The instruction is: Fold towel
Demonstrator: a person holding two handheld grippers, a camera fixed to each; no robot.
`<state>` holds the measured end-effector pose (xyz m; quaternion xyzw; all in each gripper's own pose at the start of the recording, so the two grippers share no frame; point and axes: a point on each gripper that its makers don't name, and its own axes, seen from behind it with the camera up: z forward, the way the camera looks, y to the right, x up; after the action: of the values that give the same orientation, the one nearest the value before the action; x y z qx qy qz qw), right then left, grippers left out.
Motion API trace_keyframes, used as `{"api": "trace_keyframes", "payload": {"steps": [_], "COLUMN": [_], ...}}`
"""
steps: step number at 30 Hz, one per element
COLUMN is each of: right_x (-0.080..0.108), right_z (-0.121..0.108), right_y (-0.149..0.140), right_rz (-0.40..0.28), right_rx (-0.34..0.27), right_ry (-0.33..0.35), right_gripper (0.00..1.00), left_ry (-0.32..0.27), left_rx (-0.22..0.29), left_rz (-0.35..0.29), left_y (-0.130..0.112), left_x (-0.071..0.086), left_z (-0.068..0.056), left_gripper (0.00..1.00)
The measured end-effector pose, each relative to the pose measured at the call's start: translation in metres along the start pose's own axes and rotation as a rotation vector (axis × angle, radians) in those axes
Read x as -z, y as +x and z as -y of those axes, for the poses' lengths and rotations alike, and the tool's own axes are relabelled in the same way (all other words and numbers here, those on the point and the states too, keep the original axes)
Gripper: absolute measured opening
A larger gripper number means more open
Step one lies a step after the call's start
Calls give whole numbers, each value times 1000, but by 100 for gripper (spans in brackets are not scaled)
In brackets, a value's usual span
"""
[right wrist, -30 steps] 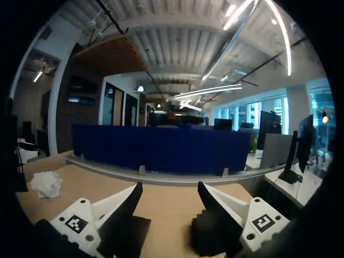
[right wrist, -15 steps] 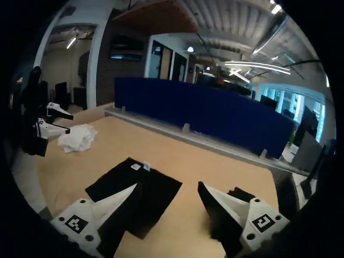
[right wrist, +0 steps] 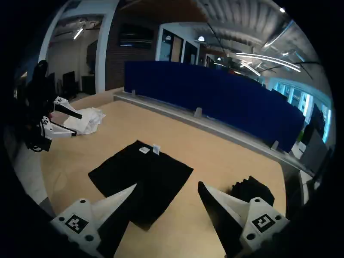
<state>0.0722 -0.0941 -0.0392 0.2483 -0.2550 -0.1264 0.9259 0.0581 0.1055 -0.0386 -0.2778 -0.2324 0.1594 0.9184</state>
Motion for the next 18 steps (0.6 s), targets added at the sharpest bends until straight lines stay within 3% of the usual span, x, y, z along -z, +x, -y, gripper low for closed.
{"api": "trace_keyframes", "payload": {"steps": [8,18], "right_x": [-24,-53], "right_z": [18,34], "right_y": [-42,-103], "right_rz": [40,131], "right_rx": [5,-8], "right_ry": [38,66], "right_gripper": [100,100], "left_ry": [-51,-80], "left_rx": [-15,11], "left_rz": [75,179], "left_y": [-48,-109], "left_x": [-27,-58], "left_z": [-26,-43], "left_gripper": [95,95]}}
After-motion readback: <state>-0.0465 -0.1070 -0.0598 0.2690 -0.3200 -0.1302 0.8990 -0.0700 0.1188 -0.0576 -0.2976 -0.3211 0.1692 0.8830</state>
